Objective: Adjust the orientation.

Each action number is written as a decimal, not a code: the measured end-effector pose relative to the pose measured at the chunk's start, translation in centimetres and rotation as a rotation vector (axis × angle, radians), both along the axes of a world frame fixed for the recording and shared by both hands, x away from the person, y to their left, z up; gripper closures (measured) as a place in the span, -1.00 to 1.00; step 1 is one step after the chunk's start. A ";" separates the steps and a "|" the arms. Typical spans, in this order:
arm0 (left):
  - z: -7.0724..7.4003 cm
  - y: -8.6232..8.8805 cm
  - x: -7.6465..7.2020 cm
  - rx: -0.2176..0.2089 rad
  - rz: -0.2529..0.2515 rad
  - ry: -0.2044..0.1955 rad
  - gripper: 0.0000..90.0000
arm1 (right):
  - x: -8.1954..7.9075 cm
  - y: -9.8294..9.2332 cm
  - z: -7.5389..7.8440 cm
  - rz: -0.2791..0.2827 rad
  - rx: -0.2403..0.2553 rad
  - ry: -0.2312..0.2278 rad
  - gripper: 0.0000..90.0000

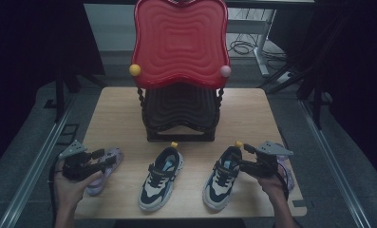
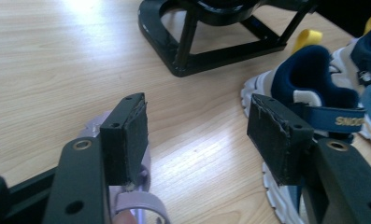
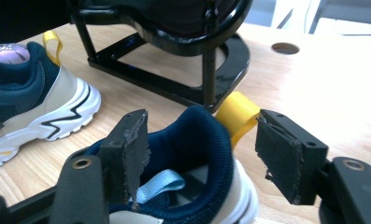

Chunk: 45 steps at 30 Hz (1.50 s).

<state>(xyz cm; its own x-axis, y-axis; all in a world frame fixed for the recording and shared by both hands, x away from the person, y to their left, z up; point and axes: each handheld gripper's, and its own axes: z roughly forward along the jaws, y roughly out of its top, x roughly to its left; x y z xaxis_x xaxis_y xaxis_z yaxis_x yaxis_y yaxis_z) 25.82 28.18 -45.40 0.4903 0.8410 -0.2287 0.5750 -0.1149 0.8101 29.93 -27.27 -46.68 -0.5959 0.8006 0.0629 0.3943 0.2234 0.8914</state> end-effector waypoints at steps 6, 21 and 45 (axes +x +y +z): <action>0.0 0.2 -0.5 0.004 0.027 -0.005 -0.16 | -1.0 -1.2 1.2 -0.009 -0.019 -0.022 0.03; 0.3 -0.5 -0.8 0.000 0.068 -0.041 -0.12 | -3.8 -5.7 1.5 -0.031 -0.105 0.049 0.90; -0.7 -1.2 -0.2 0.006 0.056 -0.017 -0.12 | -5.3 -15.0 -1.3 -0.215 -0.116 0.119 1.00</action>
<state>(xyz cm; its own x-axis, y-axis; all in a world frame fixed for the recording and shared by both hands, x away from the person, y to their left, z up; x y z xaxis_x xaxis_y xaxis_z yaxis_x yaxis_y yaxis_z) 25.58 26.94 -46.06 0.4462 0.8687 -0.2152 0.5666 -0.0880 0.8192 24.64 -42.23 -47.94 -0.4052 0.9139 0.0231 0.5444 0.2209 0.8092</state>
